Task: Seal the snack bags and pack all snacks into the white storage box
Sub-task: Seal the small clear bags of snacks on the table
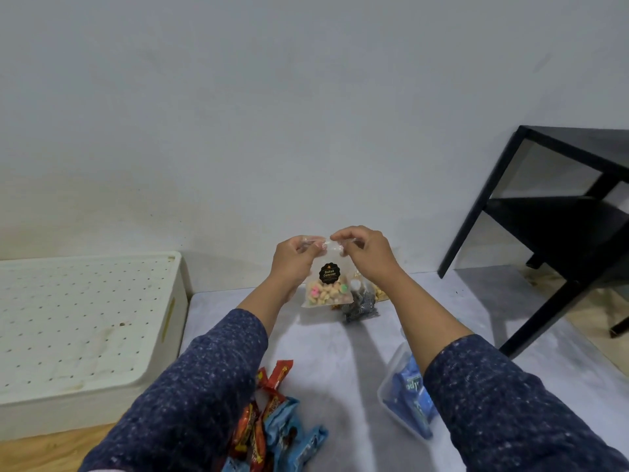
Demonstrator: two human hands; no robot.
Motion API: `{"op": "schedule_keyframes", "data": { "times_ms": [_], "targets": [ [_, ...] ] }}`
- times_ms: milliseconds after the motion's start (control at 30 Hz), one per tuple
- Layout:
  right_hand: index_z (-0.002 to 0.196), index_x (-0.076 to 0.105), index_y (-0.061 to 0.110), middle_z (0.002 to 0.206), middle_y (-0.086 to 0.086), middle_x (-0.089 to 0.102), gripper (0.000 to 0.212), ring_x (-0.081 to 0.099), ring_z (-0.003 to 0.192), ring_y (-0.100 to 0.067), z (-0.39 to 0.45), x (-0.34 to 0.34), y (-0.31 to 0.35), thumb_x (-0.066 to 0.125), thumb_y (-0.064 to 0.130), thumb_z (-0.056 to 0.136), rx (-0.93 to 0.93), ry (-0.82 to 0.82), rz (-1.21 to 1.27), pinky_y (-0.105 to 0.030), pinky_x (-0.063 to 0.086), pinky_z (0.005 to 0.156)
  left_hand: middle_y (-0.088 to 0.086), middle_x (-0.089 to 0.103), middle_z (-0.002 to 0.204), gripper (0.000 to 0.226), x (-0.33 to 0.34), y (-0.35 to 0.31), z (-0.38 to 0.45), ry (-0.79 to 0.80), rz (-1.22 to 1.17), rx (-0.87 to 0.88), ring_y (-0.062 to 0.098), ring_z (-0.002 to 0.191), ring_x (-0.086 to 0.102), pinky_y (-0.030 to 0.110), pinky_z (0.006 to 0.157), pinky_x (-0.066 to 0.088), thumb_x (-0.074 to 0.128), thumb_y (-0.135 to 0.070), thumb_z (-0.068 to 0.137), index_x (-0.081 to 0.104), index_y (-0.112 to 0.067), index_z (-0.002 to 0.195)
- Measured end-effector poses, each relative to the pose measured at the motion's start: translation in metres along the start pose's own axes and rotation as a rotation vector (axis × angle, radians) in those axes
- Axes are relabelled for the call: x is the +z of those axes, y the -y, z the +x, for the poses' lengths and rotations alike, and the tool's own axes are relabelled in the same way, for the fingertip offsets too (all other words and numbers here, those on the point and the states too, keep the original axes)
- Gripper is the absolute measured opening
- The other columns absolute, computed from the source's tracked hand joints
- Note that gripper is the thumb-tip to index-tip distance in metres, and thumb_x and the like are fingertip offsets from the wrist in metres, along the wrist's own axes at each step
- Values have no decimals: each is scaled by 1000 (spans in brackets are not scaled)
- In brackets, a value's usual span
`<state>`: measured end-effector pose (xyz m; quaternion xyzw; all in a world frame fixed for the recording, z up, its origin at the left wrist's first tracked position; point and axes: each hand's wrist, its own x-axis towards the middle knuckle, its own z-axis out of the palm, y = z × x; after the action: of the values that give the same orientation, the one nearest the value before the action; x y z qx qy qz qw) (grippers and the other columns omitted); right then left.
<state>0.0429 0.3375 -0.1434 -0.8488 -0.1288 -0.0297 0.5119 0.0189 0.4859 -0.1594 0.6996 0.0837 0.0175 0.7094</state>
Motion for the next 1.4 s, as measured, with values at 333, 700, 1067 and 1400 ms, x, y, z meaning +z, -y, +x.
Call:
{"op": "schedule_keyframes", "data": {
  "times_ms": [333, 700, 1067, 1400],
  "targets": [
    [102, 71, 24, 102, 4, 52, 37, 57, 88, -11, -21, -5, -19, 65, -5, 79, 74, 37, -99, -6, 41, 75, -1, 65, 96, 14, 18, 9, 18, -16, -200, -142, 3, 84, 65, 35, 70, 52, 57, -18, 92, 60, -17, 106],
    [103, 72, 13, 72, 19, 48, 35, 44, 62, -4, 3, -63, -98, 62, -10, 78, 286, 9, -84, -28, 50, 73, 7, 46, 124, 42, 89, 58, 35, 206, 488, 286, 22, 112, 55, 26, 92, 45, 53, 6, 79, 58, -25, 107],
    [106, 71, 13, 64, 23, 41, 32, 38, 60, 8, 50, -96, -178, 57, -7, 83, 271, 197, -170, -2, 33, 56, 11, 51, 119, 40, 160, 108, 80, 73, 773, 87, 24, 104, 58, 23, 85, 47, 56, 8, 80, 66, -15, 112],
    [111, 68, 17, 104, 6, 67, 40, 55, 102, -18, 68, -101, -226, 41, -1, 89, 283, 323, -281, -19, 39, 82, 12, 51, 124, 42, 186, 131, 94, 99, 851, 0, 21, 104, 61, 16, 87, 42, 63, -1, 84, 61, -13, 123]
  ]
}}
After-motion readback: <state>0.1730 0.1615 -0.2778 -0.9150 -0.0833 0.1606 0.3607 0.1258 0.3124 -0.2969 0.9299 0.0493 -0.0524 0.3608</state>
